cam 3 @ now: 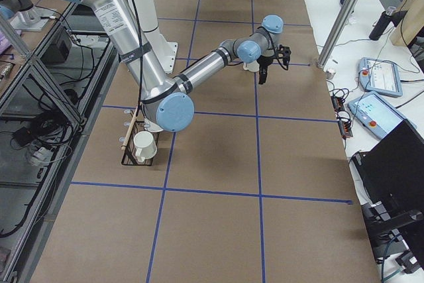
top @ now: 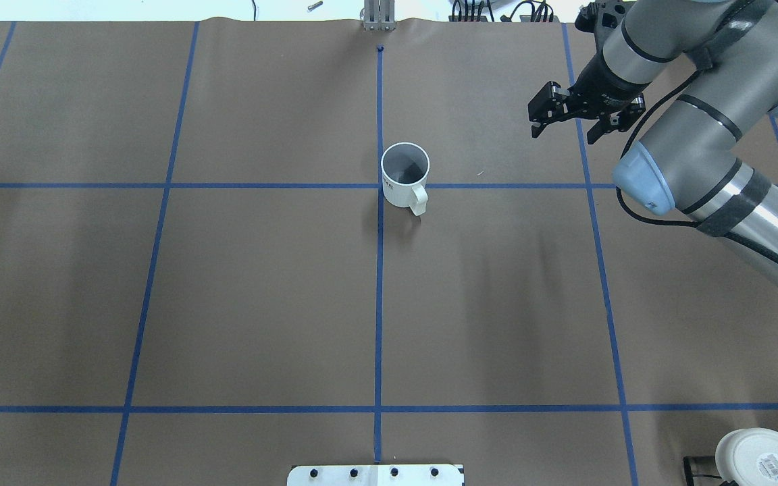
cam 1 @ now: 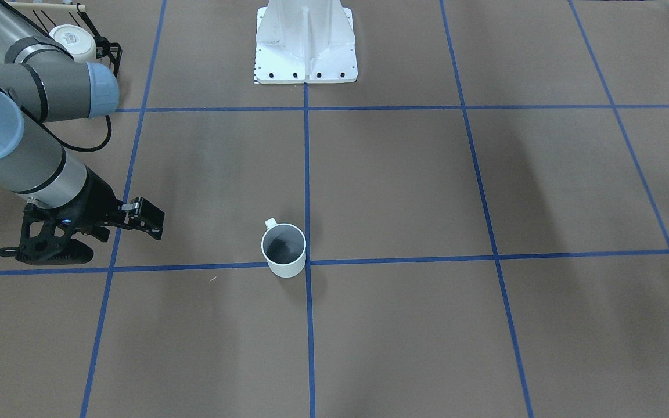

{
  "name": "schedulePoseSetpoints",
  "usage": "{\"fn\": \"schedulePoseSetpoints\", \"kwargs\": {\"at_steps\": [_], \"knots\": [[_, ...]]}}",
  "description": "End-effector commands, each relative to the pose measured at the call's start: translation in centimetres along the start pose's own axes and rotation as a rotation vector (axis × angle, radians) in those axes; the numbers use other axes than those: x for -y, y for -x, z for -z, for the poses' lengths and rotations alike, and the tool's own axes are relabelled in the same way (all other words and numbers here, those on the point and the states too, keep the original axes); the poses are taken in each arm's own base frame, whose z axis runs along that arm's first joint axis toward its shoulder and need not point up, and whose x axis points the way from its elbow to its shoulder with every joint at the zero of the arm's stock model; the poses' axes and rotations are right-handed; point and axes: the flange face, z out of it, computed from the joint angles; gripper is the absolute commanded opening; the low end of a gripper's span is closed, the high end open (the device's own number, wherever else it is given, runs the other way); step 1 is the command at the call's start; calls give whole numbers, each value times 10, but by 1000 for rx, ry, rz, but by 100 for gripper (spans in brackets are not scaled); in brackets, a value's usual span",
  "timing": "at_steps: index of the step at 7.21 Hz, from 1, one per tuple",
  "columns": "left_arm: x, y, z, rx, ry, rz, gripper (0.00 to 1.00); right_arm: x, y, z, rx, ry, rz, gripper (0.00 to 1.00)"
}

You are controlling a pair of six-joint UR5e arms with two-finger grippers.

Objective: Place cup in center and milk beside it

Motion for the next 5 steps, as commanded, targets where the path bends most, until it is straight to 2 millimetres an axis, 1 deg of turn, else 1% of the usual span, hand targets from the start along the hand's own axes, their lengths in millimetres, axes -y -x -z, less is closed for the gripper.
{"fn": "schedulePoseSetpoints", "kwargs": {"at_steps": [1,5], "knots": [[-5,3,-6,-4,11,7,98,-2,2,-3,0,5,3,100],[-9,4,-20,-18,35,15,98,-5,5,-5,0,8,7,100]]}}
